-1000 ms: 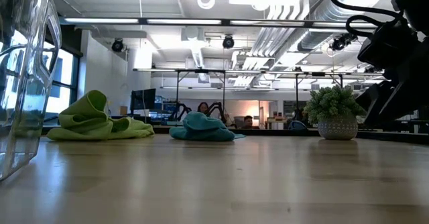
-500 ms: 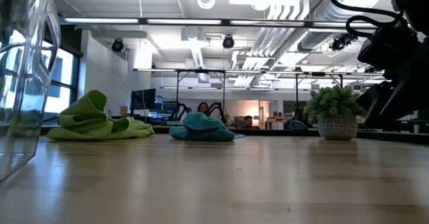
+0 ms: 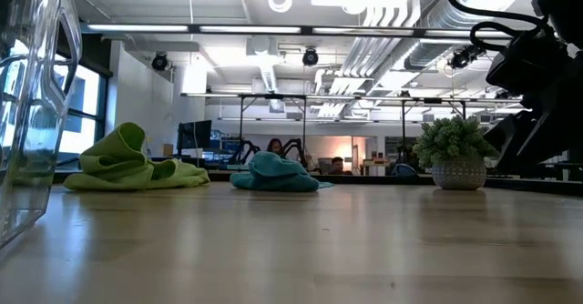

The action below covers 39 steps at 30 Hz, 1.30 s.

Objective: Roll microfiber towels into tight, uniform cylinder then place into a basket
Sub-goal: Roll the blue microfiber cloth

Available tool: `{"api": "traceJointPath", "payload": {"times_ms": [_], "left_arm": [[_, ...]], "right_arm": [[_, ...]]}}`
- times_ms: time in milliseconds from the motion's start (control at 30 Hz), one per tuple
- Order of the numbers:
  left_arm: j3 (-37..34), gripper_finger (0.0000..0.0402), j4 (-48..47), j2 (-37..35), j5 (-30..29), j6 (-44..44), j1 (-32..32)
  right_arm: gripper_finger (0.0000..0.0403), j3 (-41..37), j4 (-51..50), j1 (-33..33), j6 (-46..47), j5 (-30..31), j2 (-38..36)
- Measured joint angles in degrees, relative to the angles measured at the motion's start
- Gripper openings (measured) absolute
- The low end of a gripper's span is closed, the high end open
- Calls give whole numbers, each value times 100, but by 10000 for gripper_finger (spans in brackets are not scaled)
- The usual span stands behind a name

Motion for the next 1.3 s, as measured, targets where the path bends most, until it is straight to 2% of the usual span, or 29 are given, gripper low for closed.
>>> {"api": "traceJointPath", "payload": {"times_ms": [133,333,500,600,733,1000,1300], "left_arm": [[0,211,-173,-493,-593,1035,445],[7,211,-84,-975,-1373,3647,1538],[7,211,183,-918,-2146,5540,2600],[4,211,565,-635,-2183,6231,3221],[0,211,1033,-165,-2294,6498,3917],[0,211,1253,799,-2345,5957,5114],[-2,211,1262,1238,-2335,5642,5775]], "right_arm": [[135,0,-15,1,0,2,0],[135,0,-42,0,0,2,0],[135,0,-100,1,0,2,-2],[135,0,-130,1,0,2,-2],[135,0,-145,1,0,2,-2],[135,0,-153,-1,0,2,-2],[135,0,-259,1,0,2,-2]]}}
